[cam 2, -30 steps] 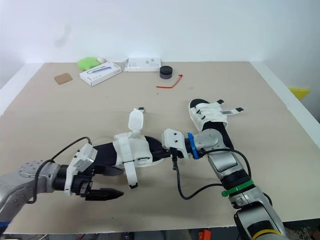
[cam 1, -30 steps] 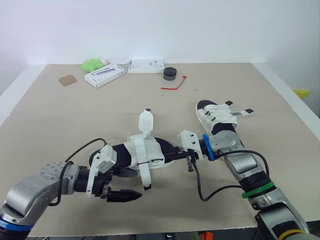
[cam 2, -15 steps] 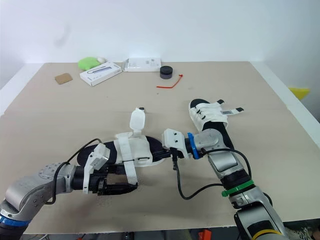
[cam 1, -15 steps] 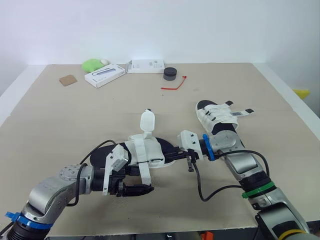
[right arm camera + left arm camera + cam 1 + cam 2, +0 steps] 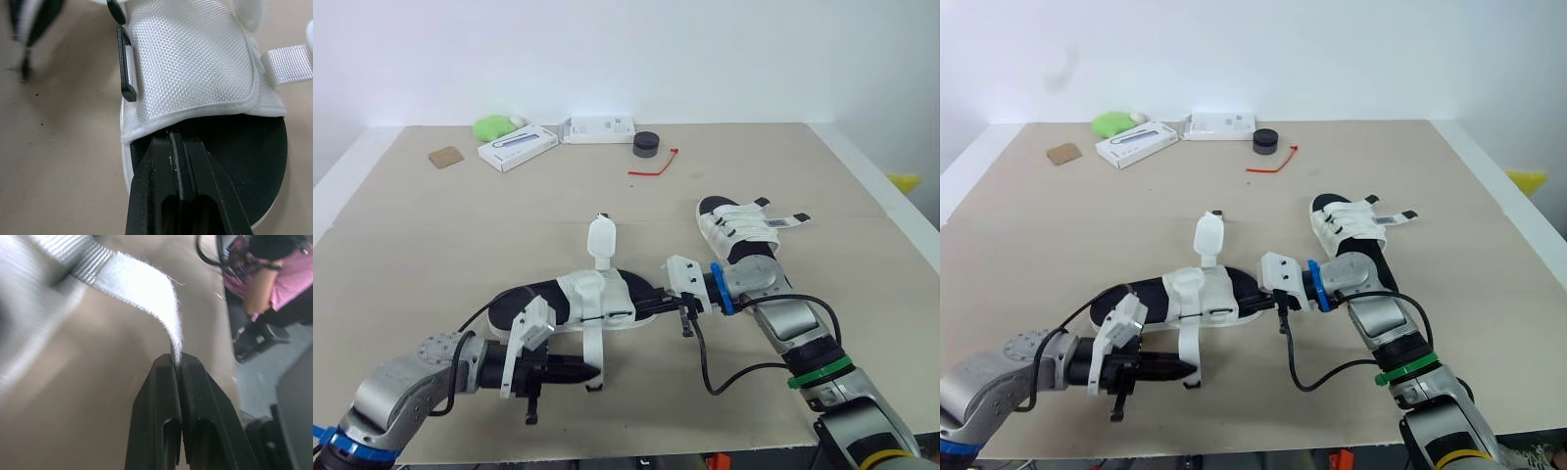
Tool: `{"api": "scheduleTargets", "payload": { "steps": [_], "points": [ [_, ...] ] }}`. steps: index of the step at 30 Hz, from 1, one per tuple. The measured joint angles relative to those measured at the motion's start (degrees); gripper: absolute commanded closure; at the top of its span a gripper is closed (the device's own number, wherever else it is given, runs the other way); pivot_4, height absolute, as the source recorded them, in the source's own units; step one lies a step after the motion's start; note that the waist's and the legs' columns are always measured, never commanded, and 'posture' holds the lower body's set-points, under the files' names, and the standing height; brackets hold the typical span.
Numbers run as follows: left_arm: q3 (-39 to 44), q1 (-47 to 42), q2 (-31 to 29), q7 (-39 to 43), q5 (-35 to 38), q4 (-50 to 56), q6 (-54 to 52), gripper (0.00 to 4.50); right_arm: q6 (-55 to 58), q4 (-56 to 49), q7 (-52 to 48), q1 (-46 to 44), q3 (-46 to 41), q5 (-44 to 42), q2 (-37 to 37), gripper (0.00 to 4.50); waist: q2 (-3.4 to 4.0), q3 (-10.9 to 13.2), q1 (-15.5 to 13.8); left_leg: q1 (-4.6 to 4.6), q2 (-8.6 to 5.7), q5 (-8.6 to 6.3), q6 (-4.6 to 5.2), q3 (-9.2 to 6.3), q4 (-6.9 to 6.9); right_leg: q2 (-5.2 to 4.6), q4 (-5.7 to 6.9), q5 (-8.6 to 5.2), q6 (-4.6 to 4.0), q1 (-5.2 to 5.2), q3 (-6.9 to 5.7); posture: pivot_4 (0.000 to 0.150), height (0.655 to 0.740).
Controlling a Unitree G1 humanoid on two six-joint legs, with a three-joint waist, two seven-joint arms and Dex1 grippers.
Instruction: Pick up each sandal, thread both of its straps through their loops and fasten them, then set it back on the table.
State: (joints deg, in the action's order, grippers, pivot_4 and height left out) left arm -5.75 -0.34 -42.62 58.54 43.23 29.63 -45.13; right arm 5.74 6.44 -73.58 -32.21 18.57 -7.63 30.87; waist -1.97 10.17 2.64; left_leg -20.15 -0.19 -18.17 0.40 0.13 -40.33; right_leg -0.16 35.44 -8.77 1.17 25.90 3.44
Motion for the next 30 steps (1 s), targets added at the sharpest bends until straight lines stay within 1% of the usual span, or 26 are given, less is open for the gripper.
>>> {"api": "scheduleTargets", "payload": {
  "steps": [5,13,17,19,20,23,24,26,28,29,30],
  "points": [
    [-0.2,3.1,-1.3,0.7,-0.1,2.9,1.0,4.42,0.0,-0.1,0.0,0.1,0.0,0.0,0.0,4.5,0.0,0.0,0.0,0.02,0.01,0.0,0.0,0.0,0.0,0.01,0.0,-0.01,-0.01,0.0,-0.01,0.15,0.74],
    [-0.2,4.4,-2.2,0.8,-0.4,4.0,2.7,4.42,-0.1,-0.1,0.0,0.1,0.0,0.0,0.0,4.5,0.0,0.0,0.0,0.01,0.01,0.0,0.0,0.01,0.0,0.01,0.0,-0.01,-0.01,0.0,-0.01,0.15,0.74],
    [-0.2,4.9,-3.4,0.8,-2.5,4.7,5.7,4.42,-0.1,-0.1,0.0,0.1,0.0,0.0,0.0,4.5,0.0,0.0,0.0,0.02,0.01,0.0,0.0,0.01,0.0,0.01,0.0,-0.02,-0.02,0.0,-0.01,0.15,0.74],
    [-0.2,5.4,-3.9,1.0,-4.4,4.7,7.9,3.86,-0.1,0.0,-0.1,0.0,0.0,0.0,0.0,4.5,0.0,0.0,0.0,0.02,0.01,0.0,0.0,0.01,0.0,0.01,0.0,-0.03,-0.03,0.0,-0.01,0.15,0.74],
    [-0.2,5.8,-4.1,1.3,-5.8,4.6,9.7,3.68,-0.1,0.0,-0.1,0.0,0.0,0.0,0.0,4.5,0.01,0.0,0.0,0.01,0.01,0.0,0.0,0.01,0.0,0.01,0.0,-0.03,-0.04,0.01,-0.01,0.15,0.74],
    [-0.3,6.5,-4.9,3.4,-10.8,4.4,17.1,2.12,-0.1,0.0,-0.1,0.0,0.0,0.0,0.0,4.5,0.01,0.0,0.0,0.01,0.01,0.0,0.0,0.02,0.0,0.01,0.0,-0.12,-0.18,0.0,-0.01,0.15,0.74],
    [-0.3,6.6,-5.2,3.7,-11.8,4.3,18.6,1.82,-0.1,0.0,-0.1,0.0,0.0,0.0,0.0,4.5,0.01,0.0,0.0,0.01,0.0,0.0,0.0,0.02,0.0,0.0,0.0,-0.13,-0.21,0.0,-0.01,0.15,0.74],
    [-0.3,7.2,-5.7,5.1,-14.8,3.6,23.9,1.04,-0.1,0.1,-0.1,-0.1,0.1,0.0,0.0,4.5,0.01,0.0,0.0,0.02,0.01,0.0,0.0,0.04,0.0,0.01,0.0,-0.13,-0.22,0.01,-0.01,0.15,0.74],
    [0.1,8.5,-6.8,7.5,-20.2,1.8,34.0,0.23,-0.1,0.1,-0.2,-0.1,0.1,0.0,-0.1,4.5,0.01,0.0,0.0,0.01,0.02,0.0,0.0,0.05,0.0,0.01,0.0,-0.15,-0.25,0.01,-0.01,0.15,0.74],
    [0.3,8.9,-7.8,8.5,-23.2,0.9,39.3,0.11,-0.1,0.2,-0.3,-0.2,0.1,0.0,0.0,4.5,0.01,0.0,0.0,0.01,0.01,0.0,0.0,0.05,0.01,-0.02,0.0,-0.18,-0.3,0.01,-0.02,0.15,0.74],
    [0.9,9.1,-8.1,9.4,-26.5,-0.2,46.2,0.11,-0.1,0.3,-0.4,-0.3,0.1,0.0,0.0,4.5,0.01,0.0,0.0,0.01,0.01,0.0,0.0,0.06,0.01,-0.05,0.0,-0.17,-0.29,0.01,-0.01,0.15,0.74]
  ]
}}
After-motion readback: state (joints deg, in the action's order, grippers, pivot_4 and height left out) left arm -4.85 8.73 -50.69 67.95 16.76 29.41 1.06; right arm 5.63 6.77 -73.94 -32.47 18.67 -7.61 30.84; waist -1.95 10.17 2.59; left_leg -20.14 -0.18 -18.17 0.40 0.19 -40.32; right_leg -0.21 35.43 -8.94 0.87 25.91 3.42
